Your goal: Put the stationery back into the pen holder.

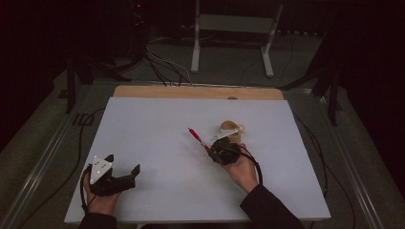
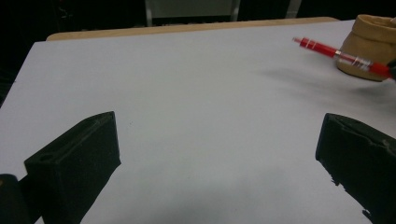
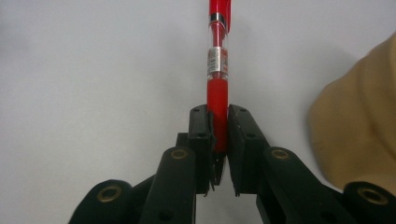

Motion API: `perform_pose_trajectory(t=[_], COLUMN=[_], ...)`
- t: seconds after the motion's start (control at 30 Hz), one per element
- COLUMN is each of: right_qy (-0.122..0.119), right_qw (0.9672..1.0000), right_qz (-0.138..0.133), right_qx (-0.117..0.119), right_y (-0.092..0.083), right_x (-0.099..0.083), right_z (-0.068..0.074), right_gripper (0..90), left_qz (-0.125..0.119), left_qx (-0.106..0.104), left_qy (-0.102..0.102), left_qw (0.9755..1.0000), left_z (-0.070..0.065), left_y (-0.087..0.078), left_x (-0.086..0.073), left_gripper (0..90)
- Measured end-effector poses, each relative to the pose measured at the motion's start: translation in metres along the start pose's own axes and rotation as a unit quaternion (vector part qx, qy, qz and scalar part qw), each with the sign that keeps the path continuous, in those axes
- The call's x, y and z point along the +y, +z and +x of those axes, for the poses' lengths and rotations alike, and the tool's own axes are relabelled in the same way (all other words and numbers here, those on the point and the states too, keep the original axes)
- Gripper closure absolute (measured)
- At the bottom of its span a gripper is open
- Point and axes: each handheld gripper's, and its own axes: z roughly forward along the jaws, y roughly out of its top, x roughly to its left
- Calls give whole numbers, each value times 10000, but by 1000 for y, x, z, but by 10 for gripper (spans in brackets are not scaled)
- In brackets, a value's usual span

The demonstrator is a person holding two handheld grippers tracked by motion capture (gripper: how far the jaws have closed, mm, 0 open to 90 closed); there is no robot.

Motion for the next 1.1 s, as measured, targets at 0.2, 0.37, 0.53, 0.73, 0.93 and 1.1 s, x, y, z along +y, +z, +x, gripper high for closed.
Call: perform_pose_trajectory(t=[0.2,0.37,0.53,0.73,0.93,1.1], right_qy=[38,13,-2,20,54,-13], right_qw=[9998,9993,9989,9984,9978,9973], right_qz=[-211,-349,-407,-445,-436,-343], right_qx=[-56,-150,-247,-354,-497,-644], right_y=[-18,-35,-49,-62,-77,-86], right_x=[6,13,17,19,21,20], right_z=[-6,-12,-19,-28,-41,-49], right_gripper=[811,812,811,812,811,812], left_qz=[-1,9,18,22,32,34], left_qx=[4,2,9,9,11,9], left_qy=[-8,0,-1,-6,-10,-8], left_qw=[10000,10000,10000,10000,10000,10000], left_z=[0,0,0,0,0,0], left_y=[0,0,0,0,1,1], left_x=[0,0,0,-1,-1,-1], left_gripper=[3,3,3,3,3,3])
